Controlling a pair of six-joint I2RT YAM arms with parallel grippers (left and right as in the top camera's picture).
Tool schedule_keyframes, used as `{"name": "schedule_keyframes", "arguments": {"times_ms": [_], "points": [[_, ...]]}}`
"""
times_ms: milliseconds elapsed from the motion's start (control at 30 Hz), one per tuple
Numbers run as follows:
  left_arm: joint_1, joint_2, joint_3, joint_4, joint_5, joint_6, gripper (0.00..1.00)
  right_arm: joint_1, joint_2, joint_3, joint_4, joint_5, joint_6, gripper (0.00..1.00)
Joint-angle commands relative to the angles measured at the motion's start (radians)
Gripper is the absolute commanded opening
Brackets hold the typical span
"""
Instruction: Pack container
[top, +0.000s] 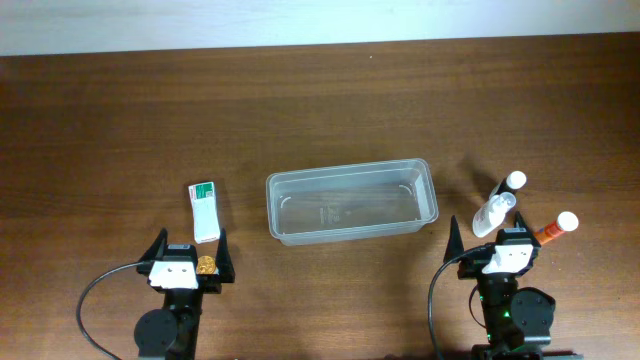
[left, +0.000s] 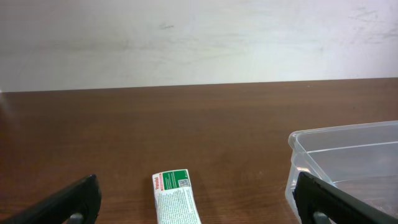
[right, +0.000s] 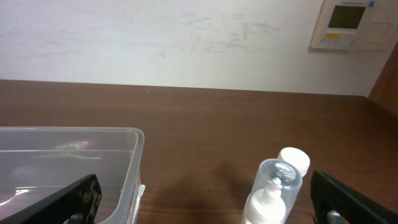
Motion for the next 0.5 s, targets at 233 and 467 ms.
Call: {"name": "schedule_keyframes", "arguments": {"times_ms": [233,467], "points": [[0.007,-0.009,-0.005,-0.001,0.014,0.015,1.0,0.008,-0.009,-0.009,-0.001,0.016,0.005,0.98],[0.007,-0.009,-0.005,-0.001,0.014,0.015,0.99,0.008,-0.009,-0.009,-0.001,0.016,0.005,0.98]]}}
